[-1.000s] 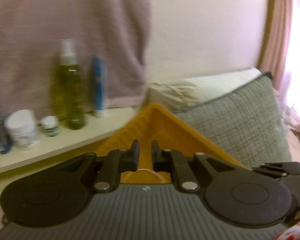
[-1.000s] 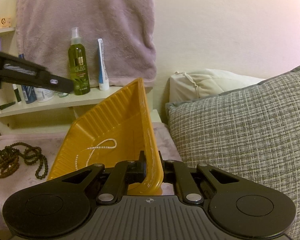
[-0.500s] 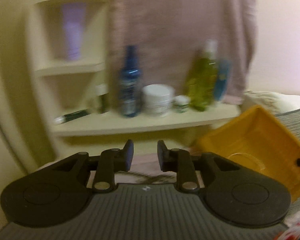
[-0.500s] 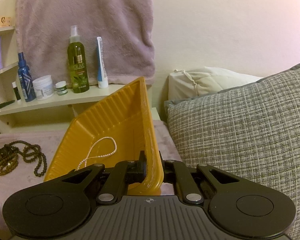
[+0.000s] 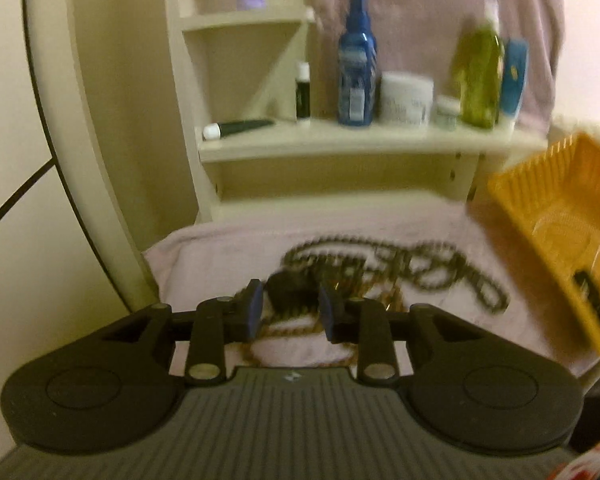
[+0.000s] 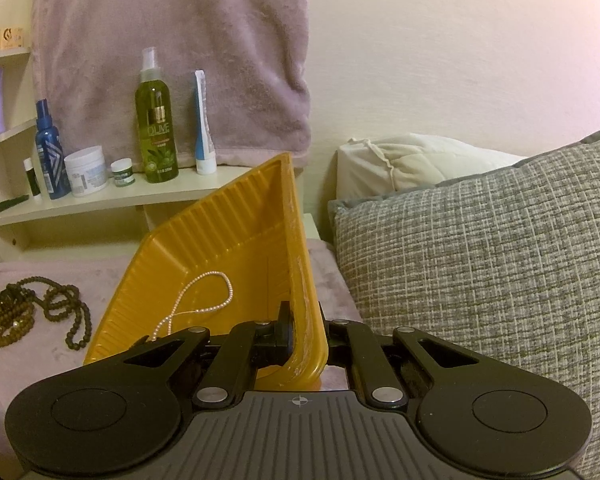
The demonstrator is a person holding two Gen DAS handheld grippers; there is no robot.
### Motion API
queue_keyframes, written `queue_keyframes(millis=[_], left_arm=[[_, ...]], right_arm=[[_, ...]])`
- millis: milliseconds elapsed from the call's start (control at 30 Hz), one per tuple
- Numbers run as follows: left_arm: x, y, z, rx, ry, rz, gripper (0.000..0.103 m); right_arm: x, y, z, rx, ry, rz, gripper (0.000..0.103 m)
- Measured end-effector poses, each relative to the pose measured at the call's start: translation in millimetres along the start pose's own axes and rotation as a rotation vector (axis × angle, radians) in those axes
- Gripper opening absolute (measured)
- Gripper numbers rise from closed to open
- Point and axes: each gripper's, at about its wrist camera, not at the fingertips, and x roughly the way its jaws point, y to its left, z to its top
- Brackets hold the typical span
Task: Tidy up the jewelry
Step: 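Move the left gripper to the pile and grasp a dark bead necklace, then lift the dark bead necklace with the left gripper and carry it over the tray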
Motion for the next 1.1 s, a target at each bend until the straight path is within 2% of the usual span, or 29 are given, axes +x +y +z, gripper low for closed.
queue_keyframes(millis=[100,167,333,500,633,733,867,1000,1100], left_arm=[[7.4,-3.5,-14.8,0.067,0.034,0.035,0.027],[11.9,-0.7,-24.0,0.063,0.058,0.043,0.027],[22.0,11.5,-36.7,-0.029,0.086,0.051,0.027],[31.4,20.6,-39.1,-0.115,0.079,0.074,0.027],[40.0,23.8,-37.7,-0.143,0.088,0.079,0.020],[45.0,22.5,-38.1,-0.139,0.092,0.084,0.017],[46.4,18.1,-35.6,-0.108,0.101,0.093,0.006],[36.7,16.5,-32.6,-0.084,0.084,0.086,0.006],[19.3,14.9,-24.0,-0.071,0.040,0.066,0.006]], right_arm=[[1.2,-0.8,0.1,-0.004,0.003,0.000,0.007],[1.4,-1.1,0.0,-0.007,0.004,-0.001,0.007],[3.4,-1.9,-0.9,-0.011,0.008,-0.009,0.007],[4.6,-3.2,-1.5,-0.014,0.012,-0.013,0.006],[4.8,-2.7,-0.8,-0.016,0.012,-0.014,0.006],[5.2,-2.6,-0.6,-0.016,0.012,-0.014,0.006],[5.3,-2.6,-0.5,-0.016,0.012,-0.013,0.006],[5.4,-2.4,-0.3,-0.016,0.010,-0.012,0.006],[4.7,-1.3,0.5,-0.016,0.006,-0.010,0.006]])
